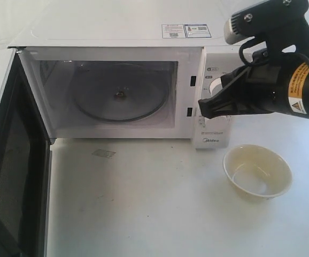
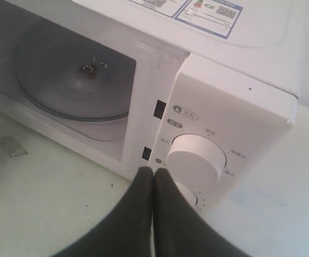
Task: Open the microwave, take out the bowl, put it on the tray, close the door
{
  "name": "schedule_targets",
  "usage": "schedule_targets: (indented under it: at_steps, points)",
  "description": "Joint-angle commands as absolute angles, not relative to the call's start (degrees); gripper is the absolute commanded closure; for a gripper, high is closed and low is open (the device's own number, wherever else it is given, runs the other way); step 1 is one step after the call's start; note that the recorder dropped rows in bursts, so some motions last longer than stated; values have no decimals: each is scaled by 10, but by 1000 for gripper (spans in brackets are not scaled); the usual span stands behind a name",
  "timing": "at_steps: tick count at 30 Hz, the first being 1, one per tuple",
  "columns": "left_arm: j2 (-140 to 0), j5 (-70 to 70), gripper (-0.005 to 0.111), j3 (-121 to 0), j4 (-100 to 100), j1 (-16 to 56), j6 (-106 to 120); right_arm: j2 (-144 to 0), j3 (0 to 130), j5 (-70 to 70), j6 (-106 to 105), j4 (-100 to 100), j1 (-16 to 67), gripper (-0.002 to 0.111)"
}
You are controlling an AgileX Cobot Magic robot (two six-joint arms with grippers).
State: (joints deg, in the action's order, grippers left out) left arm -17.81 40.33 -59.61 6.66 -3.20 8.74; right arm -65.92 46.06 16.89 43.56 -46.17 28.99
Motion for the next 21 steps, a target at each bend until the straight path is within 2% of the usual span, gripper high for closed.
schedule_targets:
  at_steps: [1,13,21]
  points:
    - [-239,700,107,-664,72,-33,97,-655,459,178,438,-460,286,108]
    - [-247,700,107,-664,131,-33,88,-645,459,240,438,-450,286,108]
    - [-287,700,107,-649,123,-33,87,-544,460,239,438,-434,286,108]
